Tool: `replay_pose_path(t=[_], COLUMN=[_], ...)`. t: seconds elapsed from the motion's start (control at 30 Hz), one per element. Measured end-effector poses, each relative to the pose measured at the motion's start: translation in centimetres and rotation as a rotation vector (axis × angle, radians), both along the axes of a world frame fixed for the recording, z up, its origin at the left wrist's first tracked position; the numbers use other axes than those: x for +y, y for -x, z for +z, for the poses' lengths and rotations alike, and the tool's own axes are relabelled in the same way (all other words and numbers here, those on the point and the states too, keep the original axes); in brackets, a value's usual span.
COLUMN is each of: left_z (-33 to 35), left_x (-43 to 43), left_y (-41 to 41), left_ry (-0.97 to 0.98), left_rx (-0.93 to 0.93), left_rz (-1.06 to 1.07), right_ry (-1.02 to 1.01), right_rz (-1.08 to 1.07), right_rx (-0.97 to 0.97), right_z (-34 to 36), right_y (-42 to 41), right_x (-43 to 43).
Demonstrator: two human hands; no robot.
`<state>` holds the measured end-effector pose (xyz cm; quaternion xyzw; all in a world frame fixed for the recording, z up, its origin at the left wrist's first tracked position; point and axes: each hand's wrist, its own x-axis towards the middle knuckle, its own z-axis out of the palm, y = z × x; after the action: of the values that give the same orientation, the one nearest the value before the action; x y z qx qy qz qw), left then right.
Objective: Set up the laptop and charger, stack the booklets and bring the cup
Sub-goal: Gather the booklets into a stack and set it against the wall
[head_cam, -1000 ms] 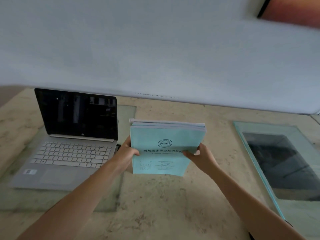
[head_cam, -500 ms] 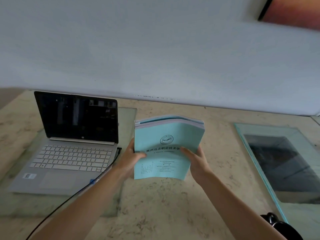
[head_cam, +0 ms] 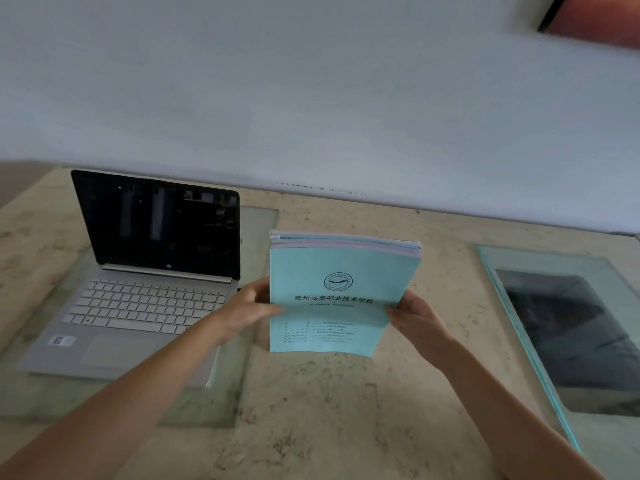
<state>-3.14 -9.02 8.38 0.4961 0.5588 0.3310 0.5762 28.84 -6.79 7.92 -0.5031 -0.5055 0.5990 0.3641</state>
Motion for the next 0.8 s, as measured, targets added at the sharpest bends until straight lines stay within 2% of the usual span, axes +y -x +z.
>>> replay_pose_path(t=[0.2,0.5,0.8], left_z=[-0.7,-3.3,-6.0], left_x=[1.0,6.9,17.5], left_y=[0.4,-0.2,-0.9], left_ry=[-0.105,0.075,0.155], left_rx=[0.14,-0.009,-0.121], left_rz=[0.039,0.311,0.622], right_ry=[0.013,0.186,0.274], right_rz=[-0.03,-0.168,-0.232], right_rx=[-0.081,-0.025,-0.028], right_z=[-0.6,-3.2,-6.5], right_y=[0.0,2.6,4.7], right_x=[2.0,8.8,19.3])
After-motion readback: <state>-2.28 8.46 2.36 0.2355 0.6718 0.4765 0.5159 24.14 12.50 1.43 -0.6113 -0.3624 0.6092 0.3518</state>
